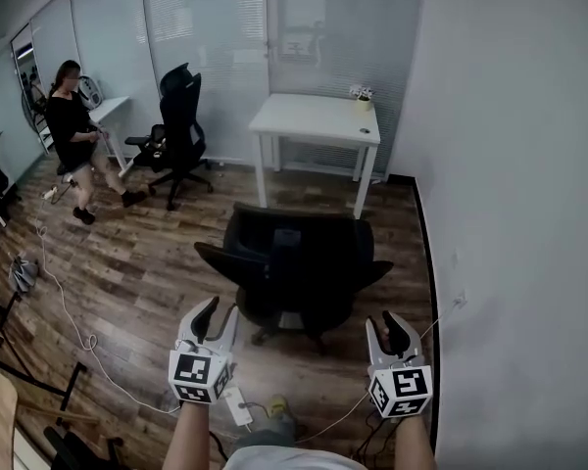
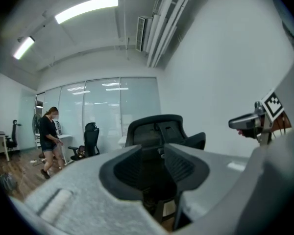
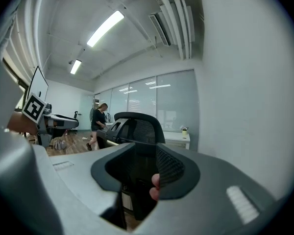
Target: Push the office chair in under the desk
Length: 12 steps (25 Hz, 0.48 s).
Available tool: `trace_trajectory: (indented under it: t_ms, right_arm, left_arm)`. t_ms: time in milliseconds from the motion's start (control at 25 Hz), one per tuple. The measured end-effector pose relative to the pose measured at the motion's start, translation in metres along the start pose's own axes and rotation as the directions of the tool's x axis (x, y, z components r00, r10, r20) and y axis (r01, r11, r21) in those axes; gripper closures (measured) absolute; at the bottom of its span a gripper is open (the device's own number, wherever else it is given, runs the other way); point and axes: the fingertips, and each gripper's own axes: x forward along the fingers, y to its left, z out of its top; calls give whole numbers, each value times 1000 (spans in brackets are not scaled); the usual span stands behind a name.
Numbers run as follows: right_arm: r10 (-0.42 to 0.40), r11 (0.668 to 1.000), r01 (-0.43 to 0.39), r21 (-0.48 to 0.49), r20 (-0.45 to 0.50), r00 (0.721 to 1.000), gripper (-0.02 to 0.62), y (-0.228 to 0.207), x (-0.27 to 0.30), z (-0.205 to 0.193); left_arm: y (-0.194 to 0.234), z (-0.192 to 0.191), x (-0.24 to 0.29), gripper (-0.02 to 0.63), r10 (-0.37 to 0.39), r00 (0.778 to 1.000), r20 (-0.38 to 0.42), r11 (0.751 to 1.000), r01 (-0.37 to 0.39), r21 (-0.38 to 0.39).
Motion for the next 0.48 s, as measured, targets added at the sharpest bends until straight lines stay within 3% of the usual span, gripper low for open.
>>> trace_trajectory:
  t_ms: [480]
  right_arm:
    - [1, 997, -3, -72, -35, 999, 469, -1, 121, 17]
  left_arm:
    - [74, -7, 108, 441, -137, 989, -63, 985, 142, 93]
